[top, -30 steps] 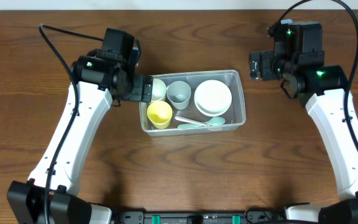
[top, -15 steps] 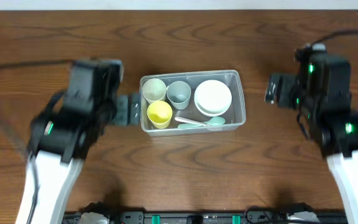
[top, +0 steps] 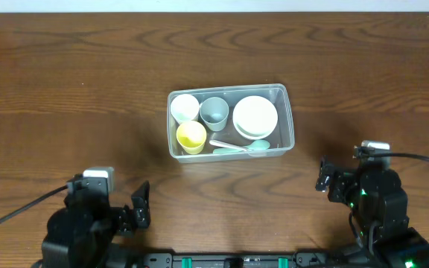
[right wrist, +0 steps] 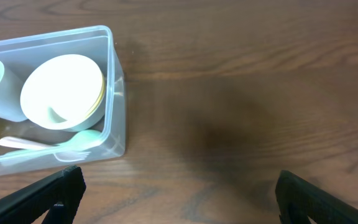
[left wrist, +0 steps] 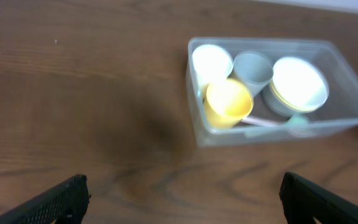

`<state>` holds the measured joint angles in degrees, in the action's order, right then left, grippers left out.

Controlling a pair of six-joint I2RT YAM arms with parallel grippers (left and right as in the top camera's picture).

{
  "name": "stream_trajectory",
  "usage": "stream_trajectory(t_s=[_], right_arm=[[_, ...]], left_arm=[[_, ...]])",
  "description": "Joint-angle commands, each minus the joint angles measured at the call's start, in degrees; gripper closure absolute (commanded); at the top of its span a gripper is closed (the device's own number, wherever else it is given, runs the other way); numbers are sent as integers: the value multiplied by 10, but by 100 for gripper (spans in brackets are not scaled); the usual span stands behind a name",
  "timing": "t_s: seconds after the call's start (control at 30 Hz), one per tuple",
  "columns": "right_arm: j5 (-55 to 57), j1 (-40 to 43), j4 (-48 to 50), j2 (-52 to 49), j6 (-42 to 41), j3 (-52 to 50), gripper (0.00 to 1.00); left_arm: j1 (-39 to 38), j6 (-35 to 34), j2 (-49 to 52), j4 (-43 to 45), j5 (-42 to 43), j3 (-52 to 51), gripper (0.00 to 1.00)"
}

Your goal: Pack container

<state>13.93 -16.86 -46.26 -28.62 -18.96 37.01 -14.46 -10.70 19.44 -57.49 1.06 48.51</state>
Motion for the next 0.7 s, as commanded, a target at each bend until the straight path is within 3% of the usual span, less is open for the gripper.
stream_trajectory(t_s=[0.0, 0.67], right_arm=[[-9, -6, 5, 10, -33, -12, 1], [-17, -6, -3, 8, -33, -11, 1]], left_arm=[[-1, -49, -16, 23, -6, -9, 2], [-1, -49, -16, 5, -6, -9, 2]])
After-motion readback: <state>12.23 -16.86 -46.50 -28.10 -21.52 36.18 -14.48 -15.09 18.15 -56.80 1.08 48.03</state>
